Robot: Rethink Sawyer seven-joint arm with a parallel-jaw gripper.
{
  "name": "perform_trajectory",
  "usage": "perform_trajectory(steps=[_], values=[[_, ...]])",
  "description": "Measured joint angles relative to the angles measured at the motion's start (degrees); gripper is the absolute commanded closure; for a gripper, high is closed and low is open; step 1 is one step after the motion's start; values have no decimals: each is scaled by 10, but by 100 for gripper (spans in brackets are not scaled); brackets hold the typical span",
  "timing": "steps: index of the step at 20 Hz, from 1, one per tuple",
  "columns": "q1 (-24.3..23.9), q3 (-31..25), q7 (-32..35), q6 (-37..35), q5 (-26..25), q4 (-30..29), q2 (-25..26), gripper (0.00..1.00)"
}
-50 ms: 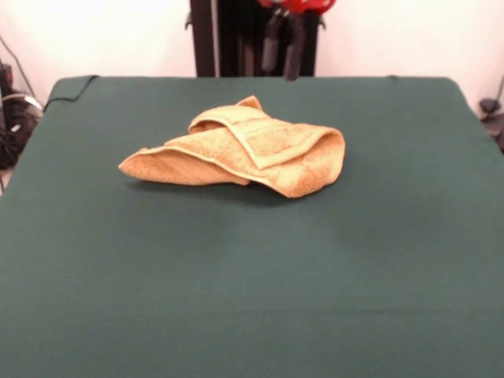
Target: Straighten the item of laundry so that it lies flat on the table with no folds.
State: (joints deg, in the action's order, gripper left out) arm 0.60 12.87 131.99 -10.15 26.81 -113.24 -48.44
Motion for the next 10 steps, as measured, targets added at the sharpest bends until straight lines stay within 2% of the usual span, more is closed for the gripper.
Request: perform_trajectory(steps=[5, 10], values=[[8, 16, 0, -75, 0, 16, -9, 0], [-5, 16, 0, -52, -1, 17, -1, 0]])
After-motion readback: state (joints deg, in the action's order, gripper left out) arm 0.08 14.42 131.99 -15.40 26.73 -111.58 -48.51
